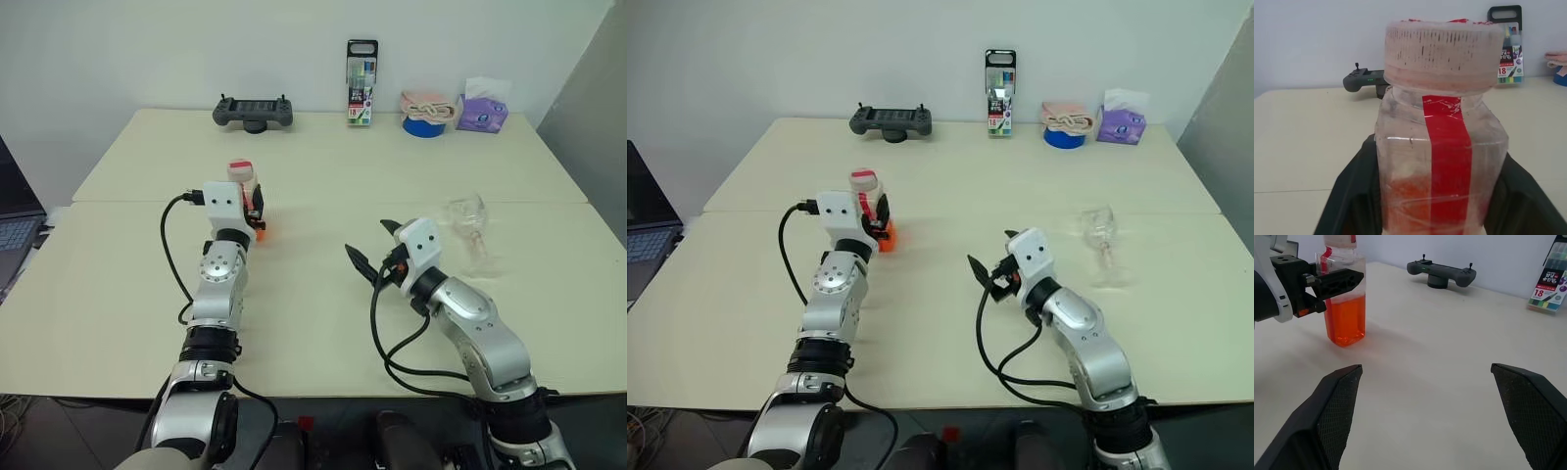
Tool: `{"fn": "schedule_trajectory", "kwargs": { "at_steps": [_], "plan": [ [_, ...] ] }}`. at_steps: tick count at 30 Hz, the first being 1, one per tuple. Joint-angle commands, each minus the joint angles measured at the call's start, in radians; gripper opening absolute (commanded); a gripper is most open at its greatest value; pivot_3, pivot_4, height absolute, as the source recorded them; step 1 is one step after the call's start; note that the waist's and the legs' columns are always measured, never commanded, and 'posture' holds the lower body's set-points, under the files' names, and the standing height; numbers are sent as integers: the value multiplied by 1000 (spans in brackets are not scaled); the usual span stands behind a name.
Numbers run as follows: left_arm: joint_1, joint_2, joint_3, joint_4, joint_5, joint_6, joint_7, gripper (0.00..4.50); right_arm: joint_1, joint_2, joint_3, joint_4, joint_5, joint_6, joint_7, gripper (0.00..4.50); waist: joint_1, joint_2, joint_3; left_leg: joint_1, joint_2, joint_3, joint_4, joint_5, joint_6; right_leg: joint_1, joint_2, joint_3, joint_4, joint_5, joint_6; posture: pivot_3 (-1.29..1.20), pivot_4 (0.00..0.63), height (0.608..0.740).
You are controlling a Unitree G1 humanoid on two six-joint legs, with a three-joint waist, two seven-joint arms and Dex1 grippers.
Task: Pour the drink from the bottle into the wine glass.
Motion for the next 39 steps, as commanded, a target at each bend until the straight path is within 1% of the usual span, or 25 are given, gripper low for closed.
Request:
{"fn": "schedule_trajectory", "kwargs": {
  "at_steps": [1,5,8,9,13,15,18,22,27,33,36,37,39],
  "plan": [
    [-31,25,14,-18,-13,-39,-29,1800,-40,-9,-49,-33,23,-7,3,4500,0,0,0,0,0,0,0,0,0,0,0,0,0,0,0,0,150,740],
    [-33,50,17,-107,-87,-8,-144,1800,-103,-55,-77,-77,56,50,42,4500,-1,0,0,0,0,1,0,0,0,0,0,0,0,0,0,0,150,740],
    [11,94,-40,-307,-213,134,-357,1800,-254,-94,-130,-136,187,222,93,4500,-3,-1,2,-1,0,0,0,0,0,-2,0,0,1,0,0,0,150,740],
    [27,107,-54,-350,-237,170,-404,1799,-291,-99,-145,-143,222,268,99,4500,-3,-1,2,-2,0,0,0,0,0,-3,0,0,1,0,0,0,150,740],
    [130,146,-112,-519,-338,306,-544,1799,-379,-105,-182,-191,391,455,128,4500,-4,-1,1,-2,1,-2,-1,0,0,-3,0,0,0,0,0,0,150,740],
    [181,165,-158,-593,-356,347,-604,1799,-400,-99,-207,-208,454,512,117,4500,-4,0,1,-2,1,-2,-2,0,0,-3,0,1,-1,0,0,0,150,740],
    [232,168,-199,-667,-366,371,-641,1799,-411,-100,-225,-210,485,559,78,4500,-3,0,2,-3,0,-2,-1,0,0,-3,0,2,0,0,0,0,150,740],
    [251,145,-243,-724,-358,371,-652,1798,-401,-78,-228,-218,532,609,36,4500,-1,-1,2,-2,1,0,0,0,1,-2,0,0,1,0,0,0,150,740],
    [267,128,-271,-742,-342,369,-654,1798,-360,-76,-190,-253,565,644,12,4500,-3,-1,2,-1,1,2,0,0,1,-1,0,1,1,0,0,0,150,740],
    [274,109,-280,-742,-325,356,-640,1798,-355,-60,-177,-248,547,626,-49,4500,-3,-1,2,-1,1,1,0,0,1,-2,0,1,1,0,0,0,150,740],
    [279,106,-282,-745,-321,357,-644,1798,-352,-80,-158,-246,533,623,-54,3882,-3,-1,2,-1,1,1,0,0,1,-2,0,1,1,0,0,0,150,740],
    [280,107,-282,-746,-319,357,-645,1798,-350,-87,-150,-247,528,622,-55,3604,-3,-1,2,-1,1,1,0,0,1,-2,0,1,1,0,0,0,150,740],
    [282,107,-280,-744,-316,356,-644,1798,-347,-97,-141,-246,522,618,-55,2906,-3,-1,2,-1,1,1,0,0,1,-2,0,1,0,0,0,0,150,740]
  ]
}}
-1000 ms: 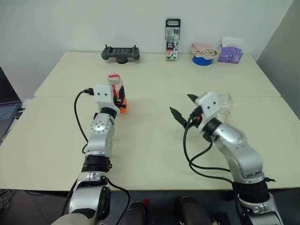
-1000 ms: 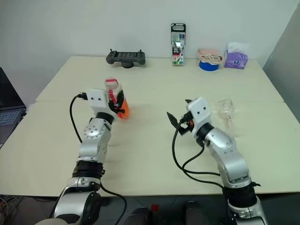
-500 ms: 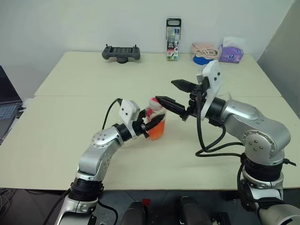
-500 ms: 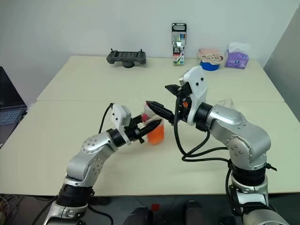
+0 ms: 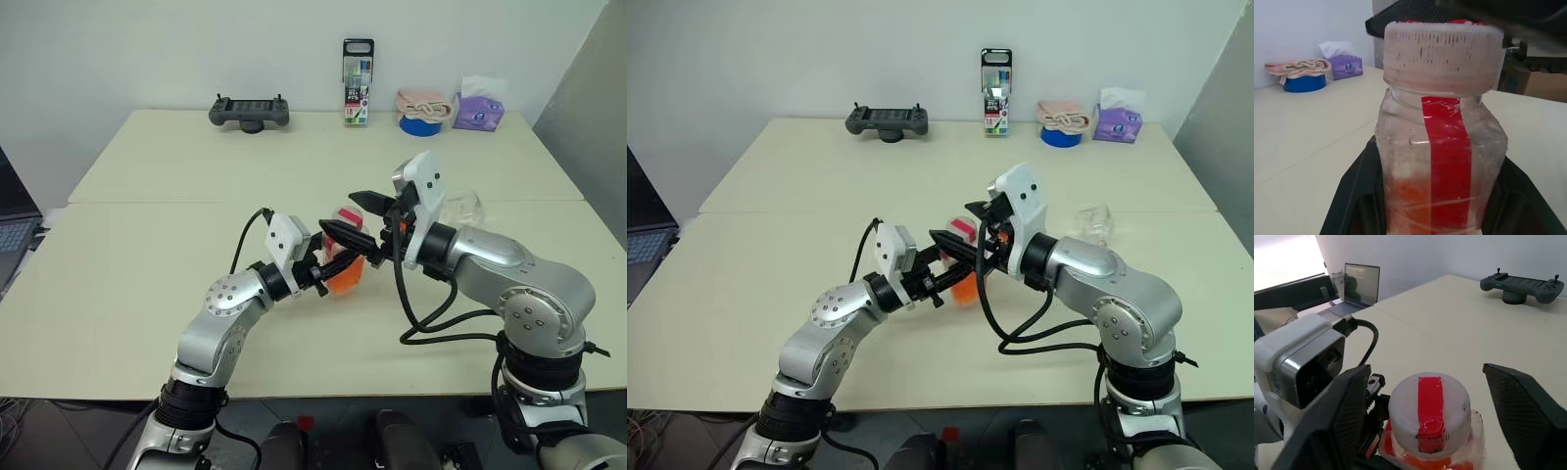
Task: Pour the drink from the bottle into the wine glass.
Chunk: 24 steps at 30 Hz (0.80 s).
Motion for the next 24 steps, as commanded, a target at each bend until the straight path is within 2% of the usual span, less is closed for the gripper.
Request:
{"fn": "schedule_trajectory", "kwargs": {
  "at_steps": [1,3,9,10,13,16,17,21,24],
  "plan": [
    [-6,-6,4,-48,2,-32,1,1798,0,-18,11,-27,-25,-33,-8,2538,0,0,0,0,0,0,0,0,0,0,0,0,0,0,0,0,150,740],
    [-7,-6,8,-43,7,-35,4,1798,1,-14,6,-17,-36,-42,-19,1847,0,0,0,0,0,0,0,0,0,0,0,0,0,0,0,0,150,740],
    [-9,-12,7,-56,-4,-16,5,1797,-8,-88,56,2,-77,-100,39,1840,0,0,0,0,0,0,0,0,0,0,0,0,0,0,0,0,150,740],
    [-10,-11,5,-63,-16,-4,-4,1797,-13,-116,68,13,-81,-131,84,1840,0,0,0,0,0,0,0,0,0,0,0,0,0,0,0,0,150,740],
    [-24,-2,9,-91,-82,66,-33,1796,-15,-199,52,54,29,-211,349,1840,0,-1,0,0,0,0,0,0,0,0,0,0,-1,0,0,0,150,740],
    [-41,23,25,-146,-199,192,-71,1792,-43,-330,54,48,182,-228,706,1840,1,-2,6,0,0,0,0,0,0,1,0,0,-2,0,0,0,150,740],
    [-46,36,33,-166,-244,239,-84,1790,-60,-354,62,64,192,-247,781,1840,0,-2,6,-1,0,0,0,0,0,1,0,-1,-2,0,0,0,150,740],
    [-63,94,47,-205,-323,323,-122,1789,-103,-393,130,134,92,-340,895,1840,-5,-2,7,1,2,0,0,0,1,1,2,-1,0,0,0,0,150,740],
    [-71,96,45,-180,-279,288,-109,1789,-104,-400,131,163,42,-362,868,1840,-4,-2,7,2,2,-1,0,0,1,1,3,-1,0,-3,5,0,150,740]
  ]
}}
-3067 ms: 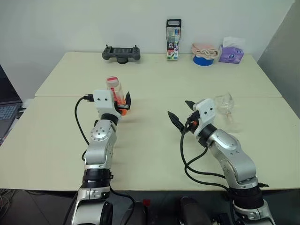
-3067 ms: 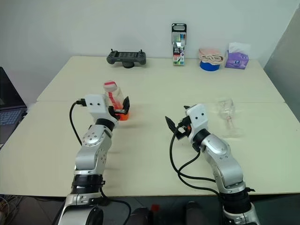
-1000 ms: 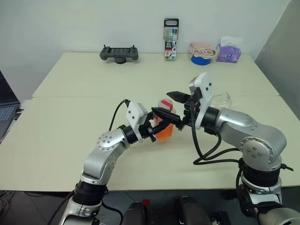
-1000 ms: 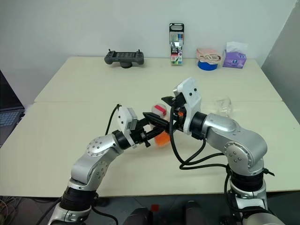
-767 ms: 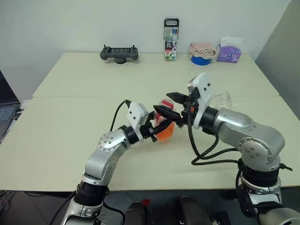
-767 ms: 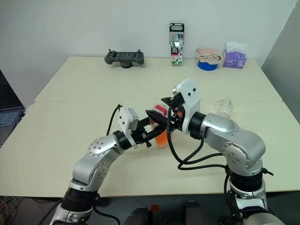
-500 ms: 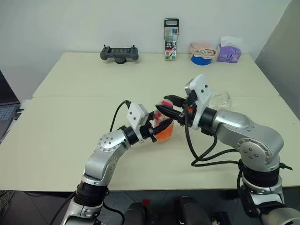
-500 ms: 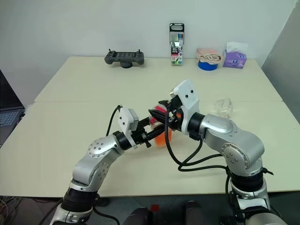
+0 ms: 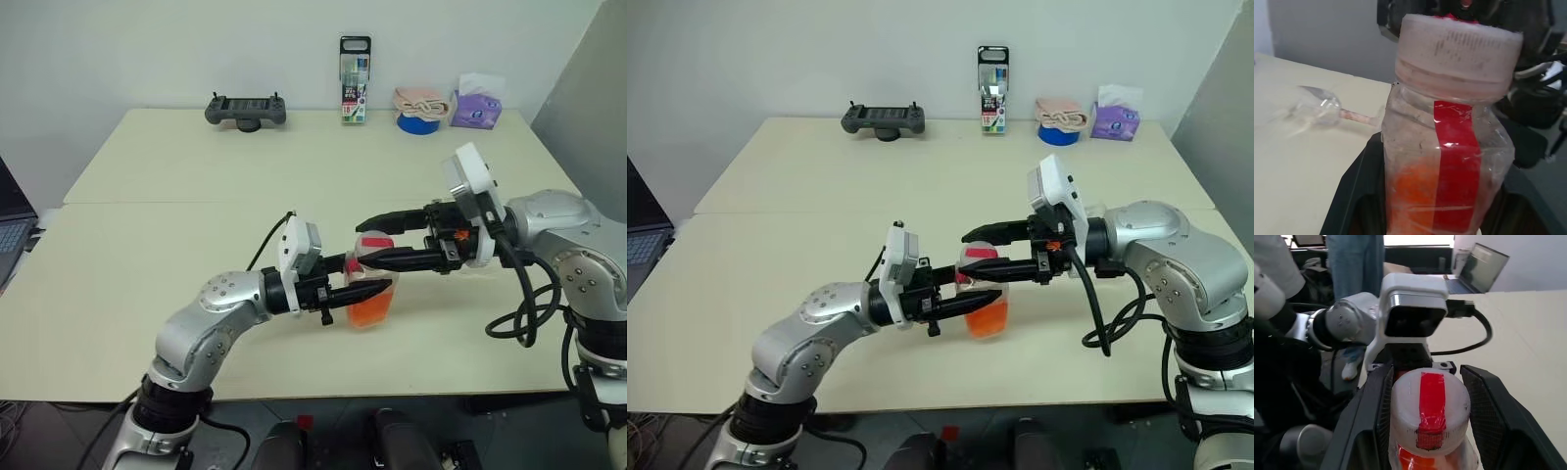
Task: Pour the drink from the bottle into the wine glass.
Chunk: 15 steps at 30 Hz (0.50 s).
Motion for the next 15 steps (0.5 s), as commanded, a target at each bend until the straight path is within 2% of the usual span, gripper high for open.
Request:
{"fn": "schedule_trajectory", "kwargs": {
  "at_steps": [1,2,8,12,15],
  "plan": [
    [-29,-16,59,20,10,-49,36,1789,-8,2,52,-40,-10,-32,50,1840,3,0,1,0,0,0,0,0,0,0,0,0,0,0,0,0,150,740],
    [-29,-16,57,26,25,-60,38,1789,-10,10,39,-36,0,-23,33,1840,4,0,1,0,0,0,1,0,0,0,0,1,0,0,0,0,150,740],
    [-37,-39,35,99,135,-176,50,1786,17,58,-16,-112,-16,34,-190,3896,8,-1,1,-1,-2,0,1,0,-1,0,-3,1,-1,3,-5,0,150,740],
    [-40,-59,27,127,164,-215,53,1786,40,83,-38,-185,-28,113,-355,3902,9,-1,1,-2,-2,-1,0,0,-1,-1,-3,1,-2,3,-5,0,150,740],
    [-44,-70,19,150,188,-242,48,1785,59,144,-75,-232,-48,179,-539,3902,9,-1,1,-2,-2,-1,0,0,-1,-1,-3,1,-2,3,-5,0,150,740]
  ]
}}
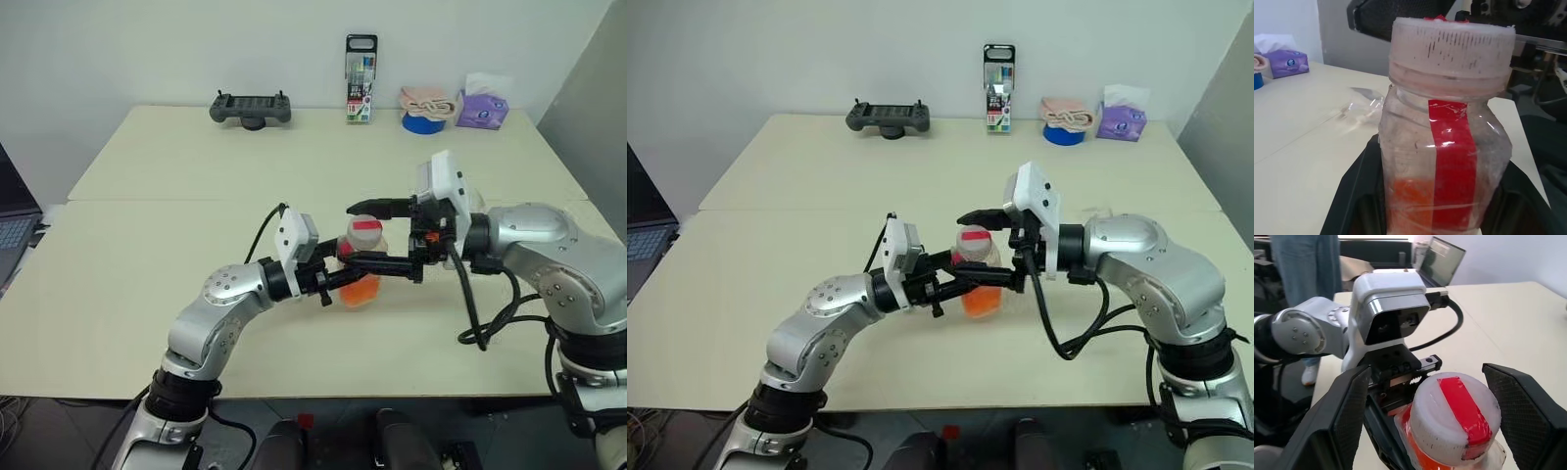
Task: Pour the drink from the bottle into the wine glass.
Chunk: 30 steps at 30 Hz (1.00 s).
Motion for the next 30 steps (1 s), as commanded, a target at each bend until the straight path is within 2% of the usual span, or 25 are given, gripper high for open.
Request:
{"fn": "schedule_trajectory", "kwargs": {
  "at_steps": [1,7,18,20,21,27,30],
  "plan": [
    [-24,-17,17,7,22,-52,15,1785,13,56,-58,-95,-26,79,-215,3902,-1,0,0,0,0,0,0,0,0,0,0,0,0,0,0,0,150,740],
    [-33,-32,13,38,39,-78,11,1785,26,118,-73,-190,-38,218,-421,3902,0,0,0,0,0,0,0,0,0,-1,0,0,1,0,0,0,150,740],
    [-44,-40,17,63,51,-93,9,1785,40,295,-81,-278,-68,376,-658,3902,-2,0,0,0,0,0,0,0,0,-1,0,0,1,0,0,0,150,740],
    [-44,-40,18,63,51,-94,10,1785,39,315,-82,-278,-77,389,-682,3548,-2,0,0,0,0,0,0,0,0,-1,0,0,2,0,0,0,150,740],
    [-44,-40,18,63,52,-94,10,1784,37,319,-81,-277,-80,391,-688,3541,-3,0,0,0,0,0,0,0,0,-1,0,0,2,0,0,0,150,740],
    [-40,-42,17,57,54,-89,14,1778,30,294,-78,-264,-86,421,-682,1815,-4,0,0,0,0,1,0,0,0,-1,0,0,1,0,0,0,150,740],
    [-35,-40,19,52,54,-89,15,1767,40,249,-67,-249,-81,417,-646,1819,-4,0,0,0,0,1,0,0,0,-1,0,0,1,0,0,0,150,740]
  ]
}}
